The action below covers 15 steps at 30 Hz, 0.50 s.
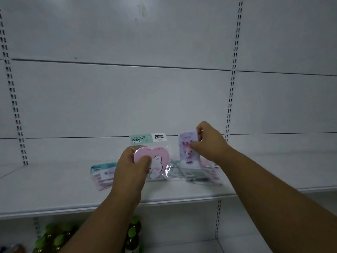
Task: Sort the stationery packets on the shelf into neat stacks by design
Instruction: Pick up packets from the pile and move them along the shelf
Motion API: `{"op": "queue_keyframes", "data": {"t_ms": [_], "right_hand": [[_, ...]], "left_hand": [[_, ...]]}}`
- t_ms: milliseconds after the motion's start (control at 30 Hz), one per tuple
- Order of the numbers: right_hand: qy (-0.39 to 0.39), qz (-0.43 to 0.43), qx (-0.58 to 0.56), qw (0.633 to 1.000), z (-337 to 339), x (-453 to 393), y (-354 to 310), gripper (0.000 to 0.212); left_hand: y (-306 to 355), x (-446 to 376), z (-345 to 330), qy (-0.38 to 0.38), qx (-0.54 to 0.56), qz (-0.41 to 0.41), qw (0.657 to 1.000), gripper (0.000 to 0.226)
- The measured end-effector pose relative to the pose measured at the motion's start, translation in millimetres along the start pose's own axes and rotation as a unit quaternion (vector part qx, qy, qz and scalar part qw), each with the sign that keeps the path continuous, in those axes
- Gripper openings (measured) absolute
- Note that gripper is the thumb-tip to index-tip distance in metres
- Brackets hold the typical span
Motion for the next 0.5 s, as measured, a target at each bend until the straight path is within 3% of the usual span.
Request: {"op": "queue_keyframes", "data": {"t_ms": [267,433,500], "right_hand": [[0.129,-0.144,-0.080,0.978,129,39,112,0.024],[0.212,-0.178,-0.052,0.960,219,70,196,0.004],[0.229,-0.182,-0.027,0.956,255,79,227,0.005]], "left_hand": [[-10,30,-134,-0.077,0.005,0.017,0.997,0.025],[-26,65,-251,-0.115,0.031,0.033,0.992,0.025],[-32,81,-301,-0.127,0.032,0.046,0.990,0.023]]}}
Point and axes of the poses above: each hand's wrist, its own x-axis away from the middle knuckle, its own z-axis out of the back of the hand, y = z × x, the point moved 6 cm from there along -x, towards the middle knuckle, and after that the axes turned 3 degrees about z, right-handed, at the moved point
